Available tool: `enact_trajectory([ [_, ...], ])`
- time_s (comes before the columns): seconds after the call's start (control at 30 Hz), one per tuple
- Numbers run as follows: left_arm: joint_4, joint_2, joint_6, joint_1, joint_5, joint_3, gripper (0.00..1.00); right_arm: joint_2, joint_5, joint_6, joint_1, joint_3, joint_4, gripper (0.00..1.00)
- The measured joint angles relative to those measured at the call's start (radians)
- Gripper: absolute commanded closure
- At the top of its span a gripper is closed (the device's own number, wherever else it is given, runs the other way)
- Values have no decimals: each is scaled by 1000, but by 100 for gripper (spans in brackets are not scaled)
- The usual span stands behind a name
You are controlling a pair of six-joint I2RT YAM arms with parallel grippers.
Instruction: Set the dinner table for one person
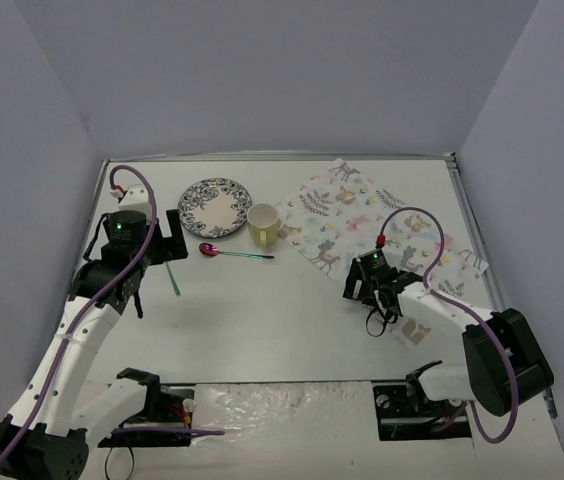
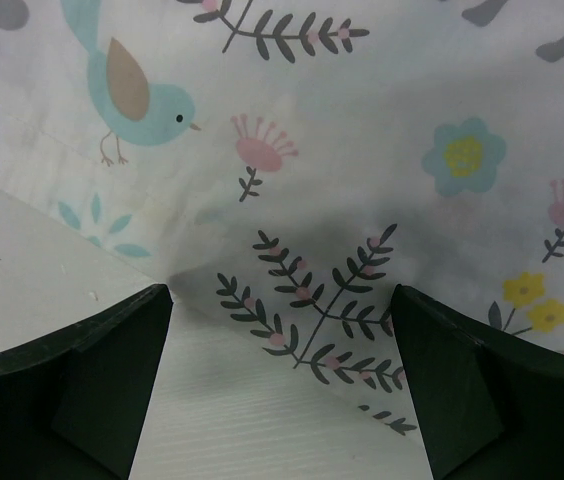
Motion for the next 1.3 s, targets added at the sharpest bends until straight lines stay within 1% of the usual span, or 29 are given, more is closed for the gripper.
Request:
enact_trajectory([
  [0.33, 0, 0, -2, 0, 0, 0, 3, -21, -9, 55, -4, -52, 138, 11],
  [0.5, 0, 0, -2, 0, 0, 0, 3, -58, -24, 83, -5, -83, 167, 10],
  [0.8, 0, 0, -2, 0, 0, 0, 3, -148, -99, 157, -4, -107, 77, 7],
  [1.0, 0, 0, -2, 0, 0, 0, 3, -167, -108, 167, -3, -104, 31, 5],
  [1.17, 1, 1, -4, 0, 15, 0, 3, -175, -89, 137, 3, -68, -49, 4],
  [1.3, 2, 12, -13, 0, 41, 0, 3, -205, -73, 88, 3, 32, -91, 3],
])
